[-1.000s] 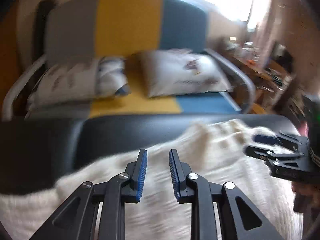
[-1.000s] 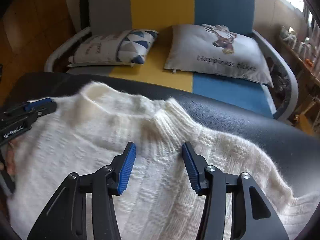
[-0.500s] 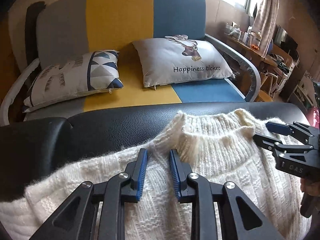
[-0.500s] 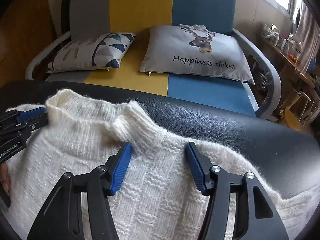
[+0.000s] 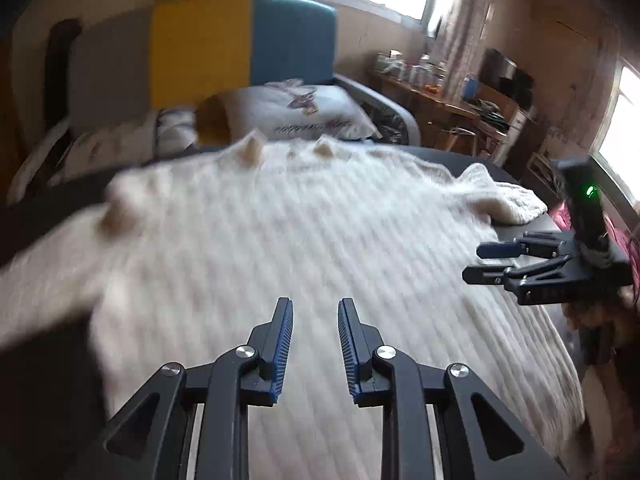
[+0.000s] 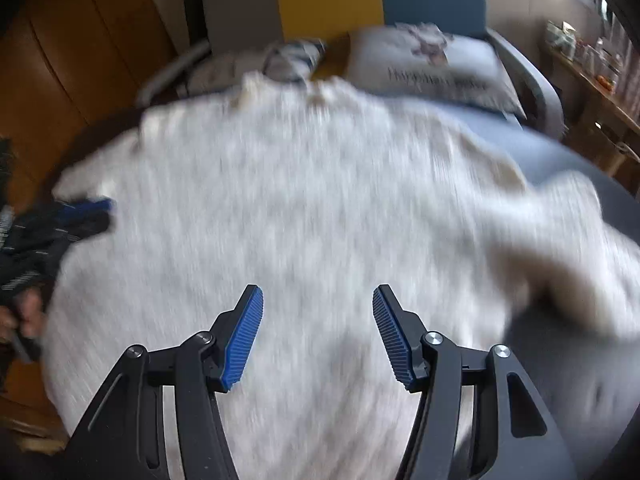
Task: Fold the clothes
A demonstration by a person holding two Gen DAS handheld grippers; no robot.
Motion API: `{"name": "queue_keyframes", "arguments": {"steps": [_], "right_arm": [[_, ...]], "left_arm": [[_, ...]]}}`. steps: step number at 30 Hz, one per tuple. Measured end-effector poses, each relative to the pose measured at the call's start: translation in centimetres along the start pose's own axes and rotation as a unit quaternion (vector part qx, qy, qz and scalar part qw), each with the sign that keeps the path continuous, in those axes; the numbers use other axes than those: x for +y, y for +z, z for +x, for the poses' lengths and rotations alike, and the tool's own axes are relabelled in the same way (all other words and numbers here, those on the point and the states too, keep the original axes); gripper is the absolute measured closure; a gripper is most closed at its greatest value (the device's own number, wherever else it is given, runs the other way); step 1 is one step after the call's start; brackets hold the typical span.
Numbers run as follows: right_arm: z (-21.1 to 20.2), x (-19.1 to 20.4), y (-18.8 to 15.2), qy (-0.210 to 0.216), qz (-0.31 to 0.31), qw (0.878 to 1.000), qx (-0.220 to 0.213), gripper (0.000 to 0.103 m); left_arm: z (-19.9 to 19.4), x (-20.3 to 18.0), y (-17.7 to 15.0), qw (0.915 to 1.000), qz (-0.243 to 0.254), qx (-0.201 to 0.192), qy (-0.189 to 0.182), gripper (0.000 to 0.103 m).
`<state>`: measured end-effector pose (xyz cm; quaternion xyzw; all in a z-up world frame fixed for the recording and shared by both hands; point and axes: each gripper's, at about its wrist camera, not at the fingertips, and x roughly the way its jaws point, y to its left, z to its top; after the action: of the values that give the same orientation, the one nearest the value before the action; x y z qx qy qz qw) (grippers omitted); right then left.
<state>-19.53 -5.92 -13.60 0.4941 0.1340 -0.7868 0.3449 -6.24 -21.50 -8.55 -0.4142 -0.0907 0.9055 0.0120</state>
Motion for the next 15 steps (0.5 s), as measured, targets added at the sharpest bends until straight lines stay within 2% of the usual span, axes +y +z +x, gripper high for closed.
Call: {"name": "queue_keyframes", "arguments": {"steps": [1, 4, 7, 10, 13, 15], "right_arm": [[0.3, 0.2, -1.0, -0.003, 0.0, 1.0, 0.012, 0.041], [0.3, 1.6, -2.9, -0.045, -0.017, 0.999, -0.024, 0.04], [0.2, 1.3, -2.9, -0.04, 0.007, 0.999, -0.032, 0.039], [-0.9, 0.8, -2.9, -0.03, 0.034, 0.999, -0.022, 0.039], [-3.8, 2.0, -4.3, 0.007, 0.032, 0.998, -0.046, 0.039], [-4.9, 3.4, -6.3, 0.002, 0.011, 0.999, -0.038, 0.039]], "left_arm": [[0.0, 0.3, -1.4, 0.9996, -0.012, 0.018, 0.017, 0.08], [0.2, 1.6, -5.1, 0.9959, -0.049, 0.049, 0.058, 0.081], [-1.5, 3.2, -6.4, 0.994, -0.104, 0.016, 0.027, 0.081], [-4.3, 5.1, -7.1, 0.985, -0.172, -0.009, -0.012, 0.081], [-6.7, 5.9, -7.6, 0.9822, -0.182, -0.035, -0.031, 0.081], [-7.4, 5.2, -7.9, 0.9875, -0.15, -0.036, -0.034, 0.081]]}}
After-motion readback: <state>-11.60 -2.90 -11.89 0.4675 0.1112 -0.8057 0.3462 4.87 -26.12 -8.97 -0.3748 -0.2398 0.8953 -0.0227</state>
